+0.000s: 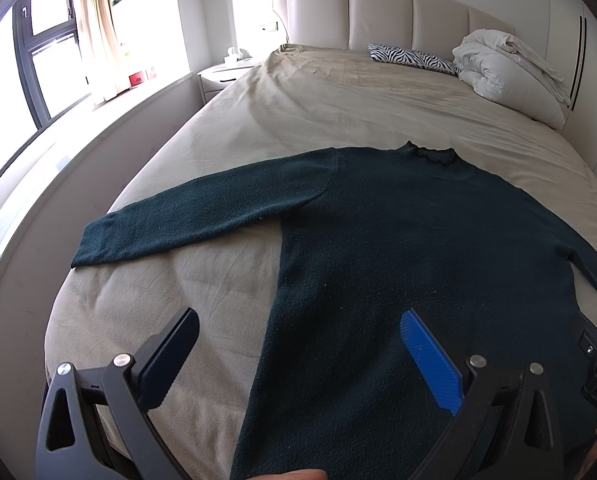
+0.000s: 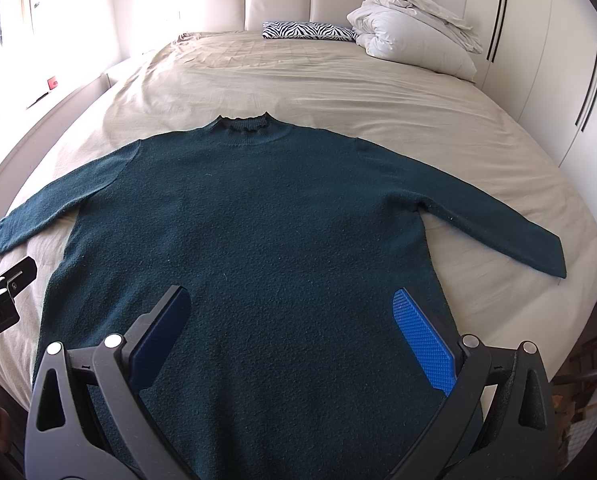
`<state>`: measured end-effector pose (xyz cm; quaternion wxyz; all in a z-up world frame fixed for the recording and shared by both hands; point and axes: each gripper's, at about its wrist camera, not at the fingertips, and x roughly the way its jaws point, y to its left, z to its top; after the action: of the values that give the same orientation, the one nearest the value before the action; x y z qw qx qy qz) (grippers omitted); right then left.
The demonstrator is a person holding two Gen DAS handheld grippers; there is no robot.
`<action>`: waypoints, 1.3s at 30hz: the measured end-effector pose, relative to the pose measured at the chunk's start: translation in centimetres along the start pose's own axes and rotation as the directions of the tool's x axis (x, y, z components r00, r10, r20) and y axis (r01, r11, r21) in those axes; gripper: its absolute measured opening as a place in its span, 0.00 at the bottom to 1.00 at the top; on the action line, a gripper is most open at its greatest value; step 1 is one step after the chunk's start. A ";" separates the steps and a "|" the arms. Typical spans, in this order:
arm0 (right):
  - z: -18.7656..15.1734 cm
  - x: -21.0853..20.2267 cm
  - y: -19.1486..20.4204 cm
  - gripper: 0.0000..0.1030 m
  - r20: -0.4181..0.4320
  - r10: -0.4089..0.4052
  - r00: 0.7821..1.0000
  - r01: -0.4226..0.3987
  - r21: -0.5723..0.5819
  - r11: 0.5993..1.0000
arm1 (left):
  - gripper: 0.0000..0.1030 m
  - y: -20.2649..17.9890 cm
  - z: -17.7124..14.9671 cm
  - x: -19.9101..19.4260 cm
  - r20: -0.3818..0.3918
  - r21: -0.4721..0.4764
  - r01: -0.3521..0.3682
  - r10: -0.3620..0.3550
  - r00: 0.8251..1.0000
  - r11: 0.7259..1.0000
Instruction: Fold small clothes
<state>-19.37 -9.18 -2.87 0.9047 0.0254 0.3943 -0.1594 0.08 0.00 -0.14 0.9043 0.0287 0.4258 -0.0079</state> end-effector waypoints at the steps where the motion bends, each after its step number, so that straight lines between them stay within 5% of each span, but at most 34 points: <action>1: 0.0 0.0 0.0 1.00 0.001 0.000 1.000 0.000 0.000 1.000 | 1.00 0.0 0.0 0.0 0.000 0.000 0.000 0.000 1.000 1.000; 39: 0.0 0.8 -0.5 1.00 -0.010 0.009 1.000 -0.008 0.023 1.000 | 1.00 -0.2 -0.8 0.3 0.002 -0.002 -0.020 0.020 1.000 1.000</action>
<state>-19.04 -9.85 -3.44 0.9030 0.0382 0.3970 -0.1599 -0.32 -0.14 -0.91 0.9049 0.0319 0.4243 0.0016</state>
